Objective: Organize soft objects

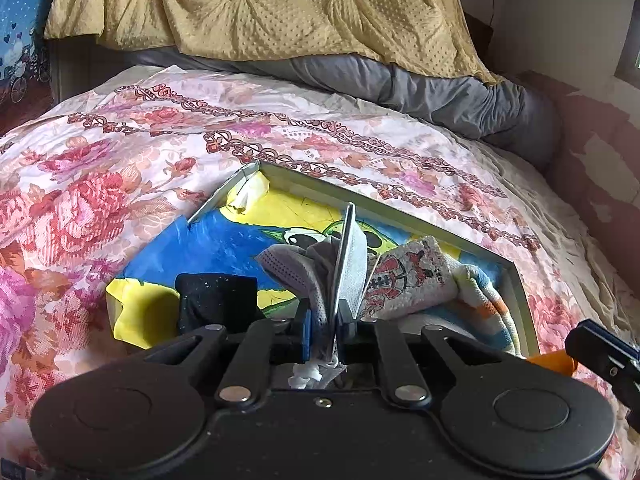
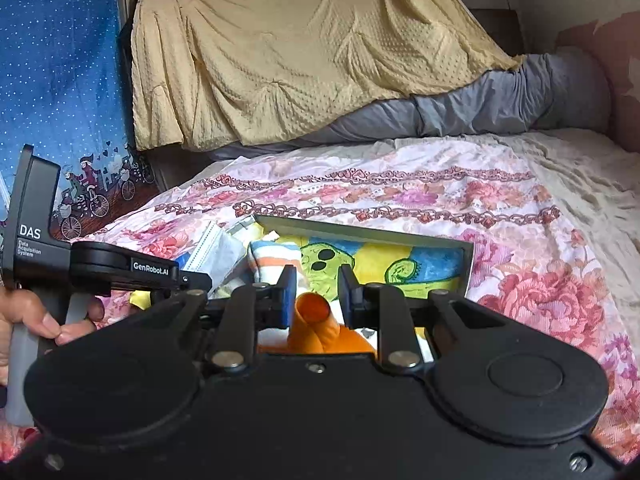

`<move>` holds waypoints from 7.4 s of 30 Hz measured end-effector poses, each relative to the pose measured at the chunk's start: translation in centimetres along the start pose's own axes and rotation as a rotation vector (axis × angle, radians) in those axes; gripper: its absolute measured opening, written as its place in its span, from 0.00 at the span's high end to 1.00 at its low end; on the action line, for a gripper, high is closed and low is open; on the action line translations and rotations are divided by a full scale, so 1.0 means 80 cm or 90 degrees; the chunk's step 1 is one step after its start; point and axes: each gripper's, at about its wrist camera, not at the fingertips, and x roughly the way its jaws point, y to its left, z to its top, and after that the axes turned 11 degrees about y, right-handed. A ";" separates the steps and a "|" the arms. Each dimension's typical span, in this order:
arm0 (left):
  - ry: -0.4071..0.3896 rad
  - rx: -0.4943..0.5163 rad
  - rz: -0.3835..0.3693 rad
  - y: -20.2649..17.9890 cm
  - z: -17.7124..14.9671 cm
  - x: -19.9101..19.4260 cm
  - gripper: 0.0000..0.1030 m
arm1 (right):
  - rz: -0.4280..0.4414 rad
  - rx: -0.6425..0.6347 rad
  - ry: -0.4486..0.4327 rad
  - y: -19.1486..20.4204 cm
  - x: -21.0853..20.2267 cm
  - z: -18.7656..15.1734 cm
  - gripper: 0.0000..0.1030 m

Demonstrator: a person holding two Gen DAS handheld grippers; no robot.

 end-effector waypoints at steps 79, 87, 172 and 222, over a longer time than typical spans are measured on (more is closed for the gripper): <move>-0.224 -0.006 0.025 0.031 -0.168 -0.335 0.01 | -0.042 0.048 -0.147 0.111 -0.220 -0.056 0.00; -0.196 -0.028 0.020 0.054 -0.208 -0.344 0.01 | -0.061 0.032 -0.159 0.131 -0.241 -0.092 0.00; -0.178 0.068 0.088 0.151 -0.345 -0.332 0.01 | -0.103 0.028 -0.029 0.214 -0.183 -0.188 0.00; -0.172 0.080 0.087 0.150 -0.349 -0.327 0.01 | -0.109 0.024 -0.014 0.213 -0.175 -0.188 0.00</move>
